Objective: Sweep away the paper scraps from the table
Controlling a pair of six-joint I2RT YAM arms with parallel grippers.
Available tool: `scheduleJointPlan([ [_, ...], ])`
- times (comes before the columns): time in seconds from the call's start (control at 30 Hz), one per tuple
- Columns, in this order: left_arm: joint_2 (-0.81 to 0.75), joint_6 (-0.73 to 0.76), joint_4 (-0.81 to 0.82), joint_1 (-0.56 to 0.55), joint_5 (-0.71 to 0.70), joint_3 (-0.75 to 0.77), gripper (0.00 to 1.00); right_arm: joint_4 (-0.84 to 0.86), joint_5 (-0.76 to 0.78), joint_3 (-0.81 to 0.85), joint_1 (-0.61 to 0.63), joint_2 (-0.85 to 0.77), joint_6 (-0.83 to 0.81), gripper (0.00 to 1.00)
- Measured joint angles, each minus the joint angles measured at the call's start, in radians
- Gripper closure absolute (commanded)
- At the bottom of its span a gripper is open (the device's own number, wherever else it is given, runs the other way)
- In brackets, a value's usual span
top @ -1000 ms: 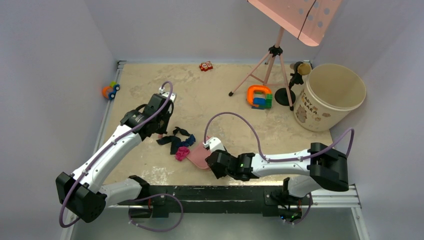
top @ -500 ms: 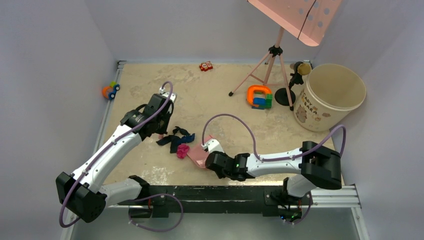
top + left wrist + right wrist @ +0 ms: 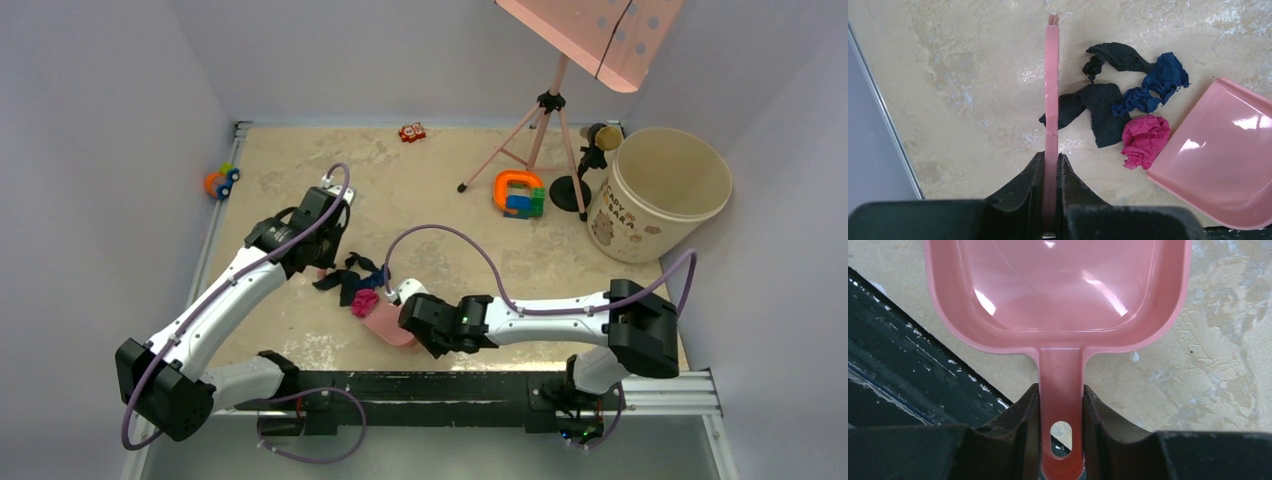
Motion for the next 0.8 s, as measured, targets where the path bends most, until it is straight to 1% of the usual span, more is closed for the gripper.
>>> scheduleJointPlan([
  [0.33,0.053,0.015,0.0,0.0,0.013,0.003,1.0,-0.089,-0.072,0.117,-0.002,0.114,-0.081,1.0],
  [0.5,0.081,0.027,0.001,0.0,0.048,0.017,1.0,-0.1,-0.15,0.224,-0.052,0.187,-0.115,1.0],
  [0.63,0.093,0.036,0.003,0.001,0.063,0.032,1.0,-0.132,-0.164,0.293,-0.098,0.234,-0.14,1.0],
  [0.8,0.123,0.042,0.005,0.006,0.076,0.052,1.0,-0.163,-0.169,0.303,-0.114,0.234,-0.164,1.0],
])
